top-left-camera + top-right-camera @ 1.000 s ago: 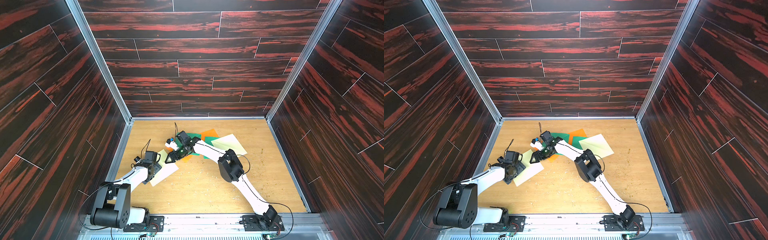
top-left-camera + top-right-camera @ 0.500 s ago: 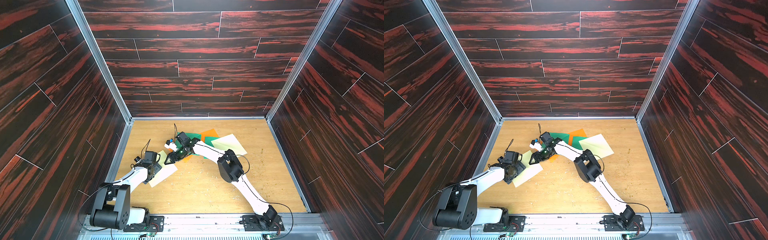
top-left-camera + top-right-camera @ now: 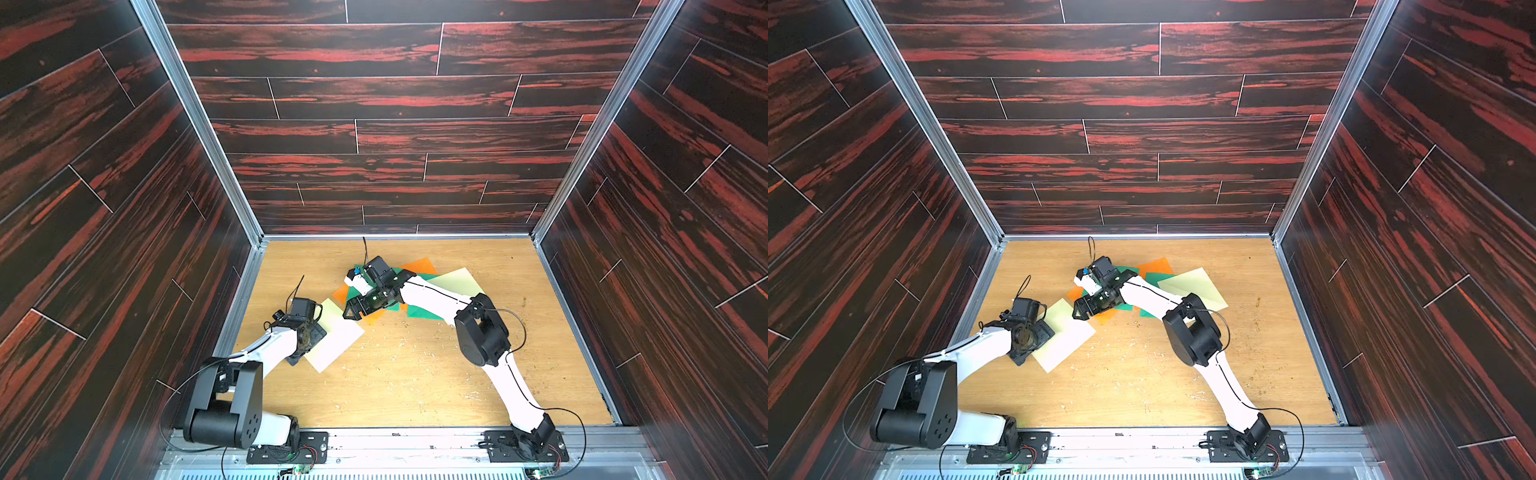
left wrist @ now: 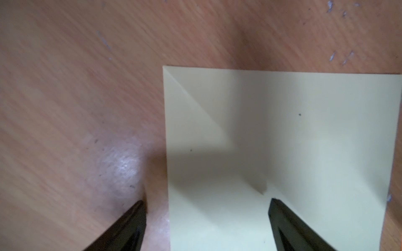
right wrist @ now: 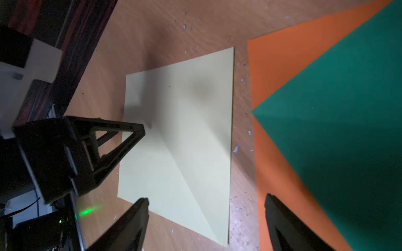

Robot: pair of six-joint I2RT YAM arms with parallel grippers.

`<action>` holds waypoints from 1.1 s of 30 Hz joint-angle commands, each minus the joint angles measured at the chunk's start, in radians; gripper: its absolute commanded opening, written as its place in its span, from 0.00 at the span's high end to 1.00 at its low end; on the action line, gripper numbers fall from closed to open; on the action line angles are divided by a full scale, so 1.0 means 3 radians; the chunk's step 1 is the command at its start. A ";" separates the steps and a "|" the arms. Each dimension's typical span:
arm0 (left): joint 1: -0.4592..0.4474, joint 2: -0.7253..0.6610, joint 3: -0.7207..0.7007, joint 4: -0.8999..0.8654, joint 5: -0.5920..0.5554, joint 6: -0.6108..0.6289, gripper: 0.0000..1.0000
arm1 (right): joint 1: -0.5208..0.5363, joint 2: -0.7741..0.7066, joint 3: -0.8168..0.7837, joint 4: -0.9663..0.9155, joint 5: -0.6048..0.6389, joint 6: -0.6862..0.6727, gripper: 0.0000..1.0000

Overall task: Sort the scattered colored papers by color
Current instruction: Adjust the colored paper at the center of the board.

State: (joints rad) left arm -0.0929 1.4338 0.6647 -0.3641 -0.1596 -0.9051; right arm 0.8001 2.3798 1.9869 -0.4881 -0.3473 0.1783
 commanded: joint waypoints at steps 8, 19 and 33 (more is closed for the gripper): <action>-0.0002 -0.0580 -0.0215 -0.0243 -0.0237 -0.0092 0.08 | 0.0023 0.0175 0.0077 0.0004 -0.0349 -0.0110 0.17; 0.0004 -0.0623 -0.0258 -0.0284 -0.0339 -0.0188 0.07 | 0.0114 0.0216 -0.0057 0.0011 -0.0430 -0.0154 0.17; 0.0002 -0.0481 -0.0343 -0.0043 -0.0306 -0.0270 0.07 | 0.0183 0.0094 -0.0622 0.0237 -0.0384 -0.0130 0.17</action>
State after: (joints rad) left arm -0.0937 1.2827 0.5495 -0.3744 -0.2367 -0.9878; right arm 0.8402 2.4077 1.8832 -0.3843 -0.4641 0.1337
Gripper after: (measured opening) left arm 0.929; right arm 0.831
